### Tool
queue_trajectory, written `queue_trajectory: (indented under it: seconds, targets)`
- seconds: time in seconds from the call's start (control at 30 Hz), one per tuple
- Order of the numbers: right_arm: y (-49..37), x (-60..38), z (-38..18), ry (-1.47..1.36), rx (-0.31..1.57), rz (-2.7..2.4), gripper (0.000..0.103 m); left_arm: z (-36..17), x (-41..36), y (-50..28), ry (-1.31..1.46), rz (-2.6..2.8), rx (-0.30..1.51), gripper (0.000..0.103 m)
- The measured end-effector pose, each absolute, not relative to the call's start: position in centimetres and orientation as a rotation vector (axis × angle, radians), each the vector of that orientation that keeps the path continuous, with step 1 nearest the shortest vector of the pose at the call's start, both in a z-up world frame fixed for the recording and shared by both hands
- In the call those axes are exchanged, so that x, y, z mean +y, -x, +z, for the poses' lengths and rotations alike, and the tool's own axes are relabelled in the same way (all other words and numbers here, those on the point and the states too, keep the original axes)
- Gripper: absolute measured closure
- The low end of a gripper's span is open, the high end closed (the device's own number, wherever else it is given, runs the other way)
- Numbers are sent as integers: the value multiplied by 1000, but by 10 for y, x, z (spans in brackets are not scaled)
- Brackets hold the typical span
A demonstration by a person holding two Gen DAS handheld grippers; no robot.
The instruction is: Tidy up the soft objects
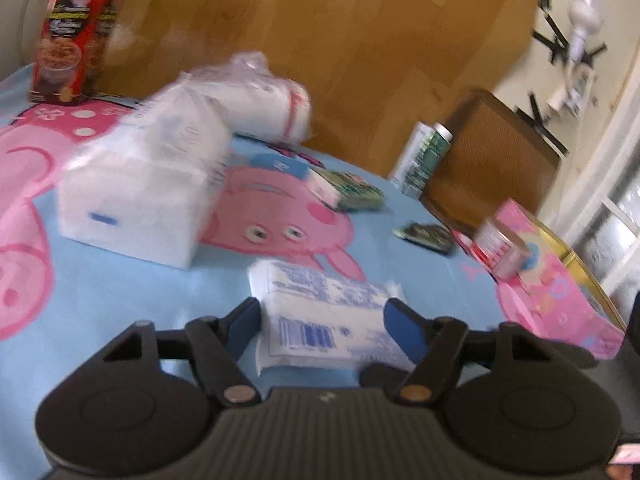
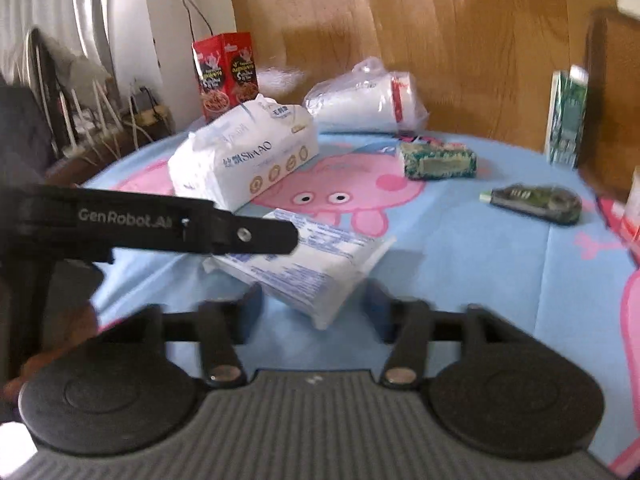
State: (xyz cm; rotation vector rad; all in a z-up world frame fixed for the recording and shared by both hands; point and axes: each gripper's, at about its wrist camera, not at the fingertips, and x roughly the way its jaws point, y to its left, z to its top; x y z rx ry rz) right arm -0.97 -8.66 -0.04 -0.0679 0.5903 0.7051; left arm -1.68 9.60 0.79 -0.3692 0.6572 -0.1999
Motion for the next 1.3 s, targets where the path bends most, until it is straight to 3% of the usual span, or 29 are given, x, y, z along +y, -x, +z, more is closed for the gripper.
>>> queue_trajectory:
  seconds: [0.23, 0.43, 0.7, 0.8, 0.83, 1.0, 1.3]
  targets:
    - [35, -141, 14, 46, 471, 552, 58, 41, 39, 11, 391, -374, 622, 35]
    - [49, -236, 40, 51, 332, 317, 58, 80, -90, -14, 232, -579, 566, 35]
    - [27, -386, 39, -133, 369, 75, 64, 84, -253, -58, 128, -751, 612, 35]
    - [4, -419, 30, -184, 418, 10, 73, 79, -295, -67, 78, -729, 624, 20]
    - [-7, -429, 27, -200, 446, -5, 73, 77, -305, -71, 59, -719, 625, 20]
    - [-54, -442, 19, -29, 477, -191, 72, 78, -301, -76, 79, -697, 636, 20]
    - [-21, -448, 30, -155, 381, -147, 72, 82, -233, -53, 89, -628, 597, 20]
